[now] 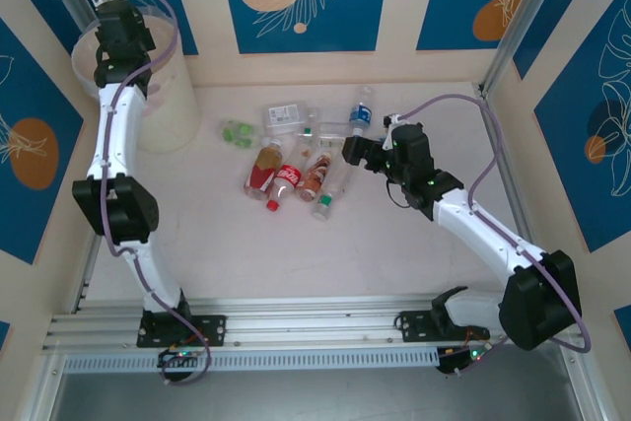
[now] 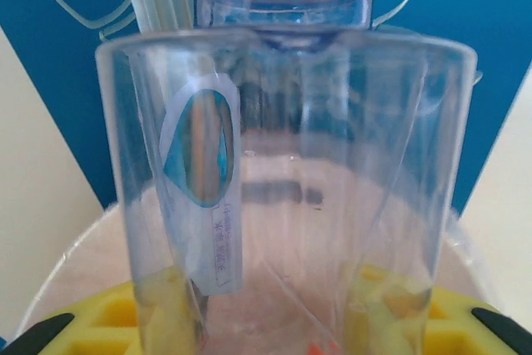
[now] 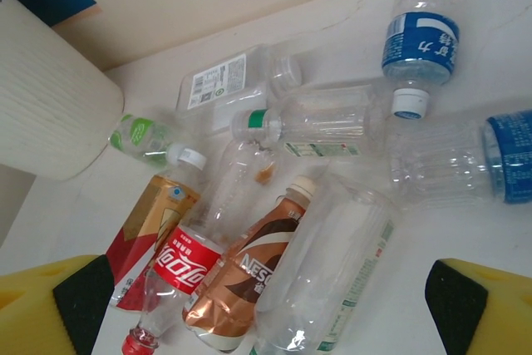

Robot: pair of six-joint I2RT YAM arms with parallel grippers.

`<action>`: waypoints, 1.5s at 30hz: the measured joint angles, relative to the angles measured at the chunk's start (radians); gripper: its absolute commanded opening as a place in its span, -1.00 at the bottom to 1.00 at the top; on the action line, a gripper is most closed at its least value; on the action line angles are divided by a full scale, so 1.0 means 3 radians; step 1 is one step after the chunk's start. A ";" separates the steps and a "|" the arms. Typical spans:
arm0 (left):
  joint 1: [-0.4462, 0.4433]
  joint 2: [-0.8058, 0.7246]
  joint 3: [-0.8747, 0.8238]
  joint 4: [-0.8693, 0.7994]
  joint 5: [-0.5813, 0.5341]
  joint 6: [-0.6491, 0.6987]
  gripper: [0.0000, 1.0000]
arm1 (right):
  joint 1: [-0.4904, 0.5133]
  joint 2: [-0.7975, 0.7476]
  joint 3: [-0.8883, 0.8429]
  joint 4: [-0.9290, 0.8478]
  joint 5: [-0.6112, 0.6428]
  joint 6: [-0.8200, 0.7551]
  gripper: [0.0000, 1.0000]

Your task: Put the plastic bottles in the bin

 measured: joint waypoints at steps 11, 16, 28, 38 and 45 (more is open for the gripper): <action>0.0123 0.0462 0.0453 -0.0809 0.0296 -0.0081 -0.69 | 0.0083 0.0240 0.0170 -0.0195 0.0001 -0.0061 0.96; 0.0127 0.0566 0.0521 -0.1082 0.0412 -0.0070 -0.53 | 0.0132 0.0294 0.0270 -0.0252 0.0004 -0.0098 0.96; 0.0139 0.0581 0.0551 -0.1227 0.0699 -0.0094 0.02 | 0.0215 0.0343 0.0364 -0.0411 0.0104 -0.0167 0.97; 0.0144 0.0548 0.0557 -0.1437 0.0982 -0.0187 0.26 | 0.0226 0.0408 0.0412 -0.0460 0.0120 -0.0175 0.98; 0.0140 0.0395 0.0520 -0.1573 0.1250 -0.0268 0.75 | 0.0226 0.0440 0.0421 -0.0473 0.0131 -0.0198 0.99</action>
